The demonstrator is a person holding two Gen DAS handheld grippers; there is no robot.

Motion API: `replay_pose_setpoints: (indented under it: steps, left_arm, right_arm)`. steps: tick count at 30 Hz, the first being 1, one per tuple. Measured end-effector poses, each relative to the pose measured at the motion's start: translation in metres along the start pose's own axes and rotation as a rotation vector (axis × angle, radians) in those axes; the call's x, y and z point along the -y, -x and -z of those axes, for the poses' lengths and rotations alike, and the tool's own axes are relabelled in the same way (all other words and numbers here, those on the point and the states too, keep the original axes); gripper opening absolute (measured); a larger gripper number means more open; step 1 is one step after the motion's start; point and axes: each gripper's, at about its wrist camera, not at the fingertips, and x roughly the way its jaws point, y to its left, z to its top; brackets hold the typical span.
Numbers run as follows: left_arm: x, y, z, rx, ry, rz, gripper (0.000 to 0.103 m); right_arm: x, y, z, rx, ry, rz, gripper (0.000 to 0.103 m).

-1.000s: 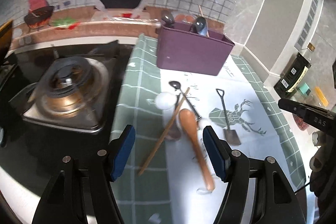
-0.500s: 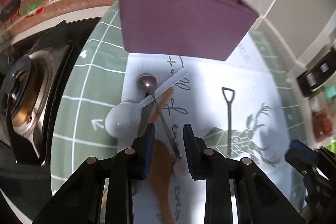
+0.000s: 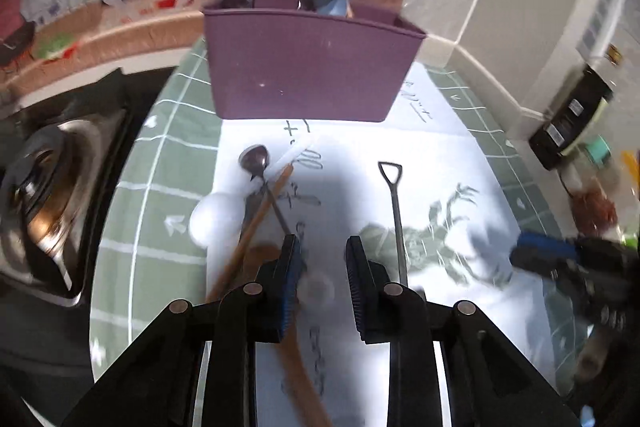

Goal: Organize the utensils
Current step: 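Grasp the small dark metal spoon with the left gripper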

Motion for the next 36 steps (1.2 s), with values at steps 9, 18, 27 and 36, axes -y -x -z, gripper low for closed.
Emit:
replay_pose_setpoints:
  steps: [9,18,27,36]
  left_arm:
    - [0.011,-0.014,0.01,0.015,0.02,-0.09,0.027]
    - [0.014,-0.018,0.017,0.029,-0.003,-0.192,0.022]
    - [-0.008,0.094,0.003,0.201,-0.034,-0.117,0.022]
    - [-0.052,0.151,0.012,0.216,0.055,-0.053,0.022]
  right_arm:
    - [0.01,0.002,0.012,-0.013,-0.053,0.001,0.024]
    - [0.0,0.005,0.022,-0.025,-0.033,0.003,0.031]
    - [-0.046,0.003,0.024,-0.044,0.025,-0.099,0.031]
    - [-0.107,-0.027,0.009,-0.075,0.114,-0.15,0.032]
